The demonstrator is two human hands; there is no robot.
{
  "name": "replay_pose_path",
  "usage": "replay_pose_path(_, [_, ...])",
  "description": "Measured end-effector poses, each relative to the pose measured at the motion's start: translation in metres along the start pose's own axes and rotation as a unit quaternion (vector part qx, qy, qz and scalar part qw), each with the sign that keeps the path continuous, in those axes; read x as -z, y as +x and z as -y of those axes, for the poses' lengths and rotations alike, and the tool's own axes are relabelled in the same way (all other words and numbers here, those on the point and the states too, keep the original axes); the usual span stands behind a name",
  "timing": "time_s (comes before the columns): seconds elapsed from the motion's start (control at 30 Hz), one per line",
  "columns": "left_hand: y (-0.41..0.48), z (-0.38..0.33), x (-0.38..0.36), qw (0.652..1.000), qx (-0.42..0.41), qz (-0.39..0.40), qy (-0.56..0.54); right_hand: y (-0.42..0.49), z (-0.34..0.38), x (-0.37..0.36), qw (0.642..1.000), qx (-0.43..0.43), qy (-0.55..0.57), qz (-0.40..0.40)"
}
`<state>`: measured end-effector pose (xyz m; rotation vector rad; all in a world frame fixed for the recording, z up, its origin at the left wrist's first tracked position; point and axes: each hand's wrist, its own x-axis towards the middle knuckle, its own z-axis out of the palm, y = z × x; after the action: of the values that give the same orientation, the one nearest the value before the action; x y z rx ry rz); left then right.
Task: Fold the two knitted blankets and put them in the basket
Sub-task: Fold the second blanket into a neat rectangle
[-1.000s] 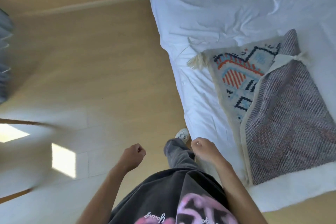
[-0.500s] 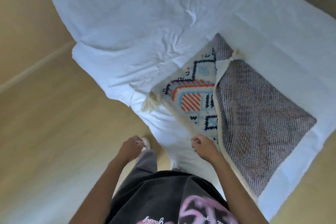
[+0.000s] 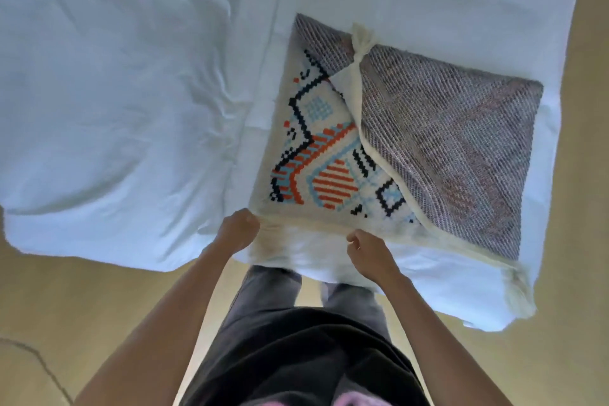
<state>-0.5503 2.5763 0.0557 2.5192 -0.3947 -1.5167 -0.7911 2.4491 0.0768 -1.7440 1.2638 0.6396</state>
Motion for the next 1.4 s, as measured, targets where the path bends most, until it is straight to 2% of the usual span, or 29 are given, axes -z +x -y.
replay_pose_path(0.1, [0.035, 0.000, 0.011, 0.996, -0.018, 0.000, 0.089, 0.022, 0.021, -0.026, 0.999, 0.013, -0.030, -0.005])
replay_pose_path(0.3, [0.083, 0.006, -0.011, 0.991, -0.043, 0.035, 0.126, 0.075, 0.041, -0.070, 0.977, 0.064, -0.194, -0.054])
replay_pose_path(0.43, [0.093, 0.010, -0.038, 0.984, -0.084, -0.049, 0.149, 0.103, 0.042, -0.098, 0.957, 0.071, -0.271, -0.077])
replay_pose_path(0.5, [0.093, 0.013, -0.050, 0.984, -0.113, -0.066, 0.121, 0.110, 0.039, -0.107, 0.946, 0.074, -0.299, -0.104])
replay_pose_path(0.57, [0.091, 0.017, -0.054, 0.982, -0.132, -0.064, 0.118, 0.116, 0.037, -0.107, 0.943, 0.087, -0.289, -0.140])
replay_pose_path(0.7, [0.088, 0.036, -0.036, 0.950, -0.145, -0.109, 0.256, 0.120, 0.039, -0.100, 0.949, 0.126, -0.234, -0.172])
replay_pose_path(0.77, [0.086, 0.045, -0.021, 0.933, -0.132, -0.107, 0.318, 0.113, 0.041, -0.102, 0.951, 0.157, -0.220, -0.149])
replay_pose_path(0.9, [0.081, 0.048, -0.008, 0.912, -0.066, -0.026, 0.404, 0.098, 0.035, -0.107, 0.962, 0.162, -0.198, -0.097])
replay_pose_path(0.97, [0.080, 0.035, -0.011, 0.907, -0.041, -0.042, 0.418, 0.098, 0.031, -0.101, 0.967, 0.166, -0.176, -0.084])
replay_pose_path(1.0, [0.080, 0.026, -0.012, 0.907, -0.047, -0.077, 0.412, 0.099, 0.030, -0.095, 0.968, 0.172, -0.165, -0.084])
replay_pose_path(1.1, [0.087, -0.011, -0.016, 0.898, -0.140, -0.184, 0.373, 0.110, 0.024, -0.065, 0.969, 0.170, -0.117, -0.136])
replay_pose_path(1.27, [0.110, -0.100, -0.032, 0.872, -0.270, -0.187, 0.363, 0.139, 0.007, 0.003, 0.968, 0.078, -0.067, -0.230])
replay_pose_path(1.4, [0.130, -0.186, -0.052, 0.812, -0.388, -0.203, 0.387, 0.158, -0.010, 0.041, 0.963, 0.024, -0.097, -0.251])
